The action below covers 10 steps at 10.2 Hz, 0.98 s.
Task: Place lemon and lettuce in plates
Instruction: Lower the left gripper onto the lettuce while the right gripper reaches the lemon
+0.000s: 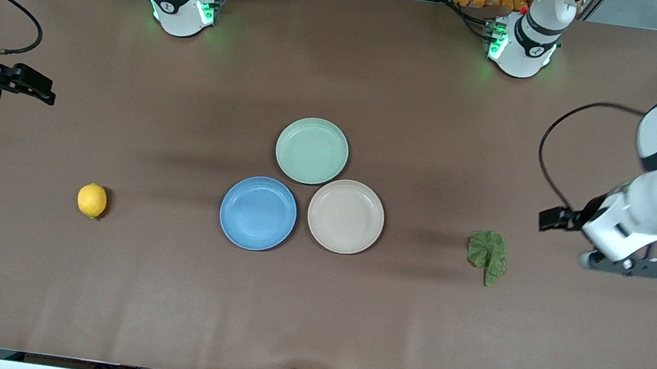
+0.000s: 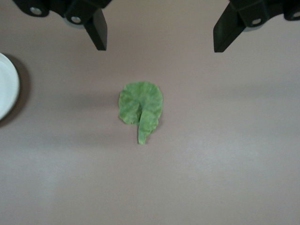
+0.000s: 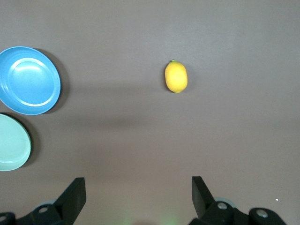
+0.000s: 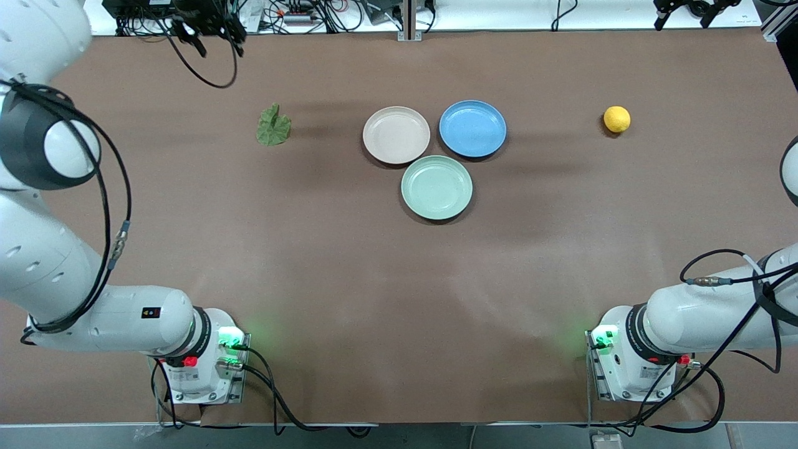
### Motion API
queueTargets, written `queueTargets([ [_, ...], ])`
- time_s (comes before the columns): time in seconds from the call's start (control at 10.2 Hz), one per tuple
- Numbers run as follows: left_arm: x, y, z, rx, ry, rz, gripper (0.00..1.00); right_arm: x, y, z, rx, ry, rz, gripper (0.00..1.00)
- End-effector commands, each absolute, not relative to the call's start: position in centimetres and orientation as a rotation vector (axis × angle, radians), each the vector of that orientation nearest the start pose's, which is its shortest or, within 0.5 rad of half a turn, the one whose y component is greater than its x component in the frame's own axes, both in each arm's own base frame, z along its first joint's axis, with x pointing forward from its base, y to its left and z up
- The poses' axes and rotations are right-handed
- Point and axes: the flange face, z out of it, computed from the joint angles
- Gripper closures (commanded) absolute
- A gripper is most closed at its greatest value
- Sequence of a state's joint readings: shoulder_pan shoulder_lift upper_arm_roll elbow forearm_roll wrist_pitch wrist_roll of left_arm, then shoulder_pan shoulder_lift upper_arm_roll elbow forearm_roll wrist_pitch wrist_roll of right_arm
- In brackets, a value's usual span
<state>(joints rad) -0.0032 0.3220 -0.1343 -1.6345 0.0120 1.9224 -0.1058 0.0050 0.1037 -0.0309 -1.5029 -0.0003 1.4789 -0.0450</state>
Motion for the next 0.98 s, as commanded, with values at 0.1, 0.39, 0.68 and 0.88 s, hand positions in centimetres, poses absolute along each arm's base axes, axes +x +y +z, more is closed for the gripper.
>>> queueTargets([
  [0.1,64.3,-9.3,33.4,-3.179,0.098,0.024,0.0,60.2,-5.6,52.4,-3.119,0.064,0.205,0.0],
  [0.39,63.2,-9.7,25.2,-3.153,0.16,-0.006,0.0,64.1,-6.1,40.2,-3.133,-0.024,0.139,0.0],
  [0.68,63.3,-9.5,21.0,-3.14,0.191,-0.01,0.0,65.3,-7.4,30.6,-3.146,-0.25,0.007,0.0],
  [0.88,63.4,-9.5,19.3,-3.142,0.192,0.006,0.03,64.4,-9.0,26.2,-3.151,-0.338,-0.05,0.0],
])
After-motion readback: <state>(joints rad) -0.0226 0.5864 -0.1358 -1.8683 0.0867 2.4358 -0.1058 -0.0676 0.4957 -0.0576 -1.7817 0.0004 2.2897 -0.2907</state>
